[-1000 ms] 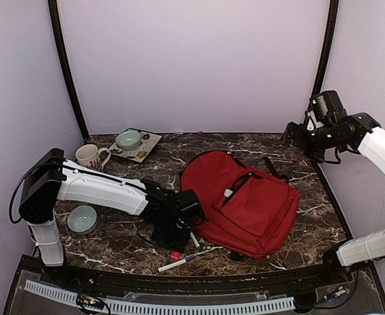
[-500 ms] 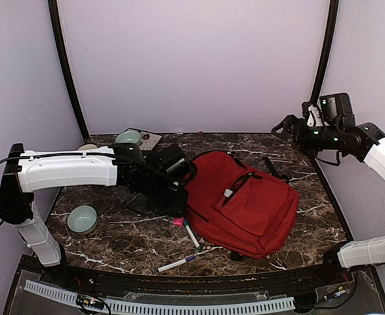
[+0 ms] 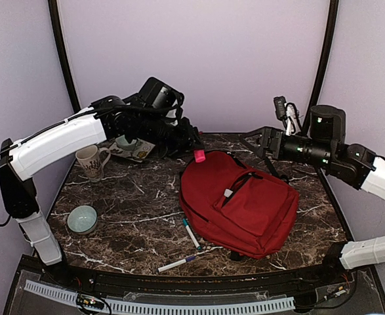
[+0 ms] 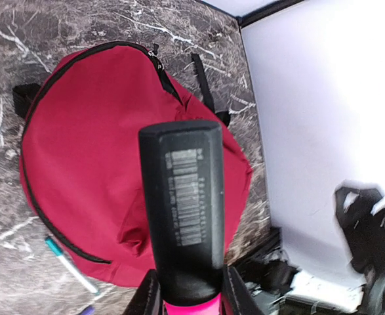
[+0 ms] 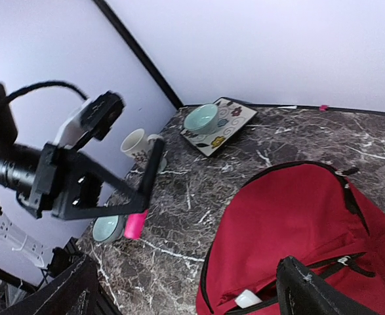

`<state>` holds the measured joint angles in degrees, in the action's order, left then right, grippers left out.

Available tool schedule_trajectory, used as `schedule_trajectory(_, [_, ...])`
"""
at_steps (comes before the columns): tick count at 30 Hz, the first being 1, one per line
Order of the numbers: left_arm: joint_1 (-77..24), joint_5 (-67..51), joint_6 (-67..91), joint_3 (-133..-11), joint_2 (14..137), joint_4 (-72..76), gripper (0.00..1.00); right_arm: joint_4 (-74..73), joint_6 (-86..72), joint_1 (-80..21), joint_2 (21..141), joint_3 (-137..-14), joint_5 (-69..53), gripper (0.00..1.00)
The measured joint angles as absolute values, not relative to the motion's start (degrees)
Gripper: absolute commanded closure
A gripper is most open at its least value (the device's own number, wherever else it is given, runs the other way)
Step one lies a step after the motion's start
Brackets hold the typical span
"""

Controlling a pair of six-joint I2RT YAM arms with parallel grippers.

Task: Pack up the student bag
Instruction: Pass from the left arm to the right

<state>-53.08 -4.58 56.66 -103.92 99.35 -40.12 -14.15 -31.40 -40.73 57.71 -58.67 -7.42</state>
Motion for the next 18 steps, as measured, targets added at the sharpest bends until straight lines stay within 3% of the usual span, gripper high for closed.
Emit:
schedule_trajectory(8, [-52.8, -6.1, 71.8, -99.3, 100.2, -29.1, 0.87, -7.8, -28.1, -50.8, 60.7, -57.7, -5.1, 0.09])
schedule_trajectory(12, [-52.8, -5.5, 78.5, -95.8, 100.2, -24.9, 0.87, -5.4, -24.5, -52.6, 64.1, -57.7, 1.9, 0.16])
schedule_trajectory(18, [-52.8, -3.6, 84.6, -92.6, 100.1, -20.1, 0.87, -2.2, -23.9, -53.1, 68.8, -57.7, 6.9, 0.16])
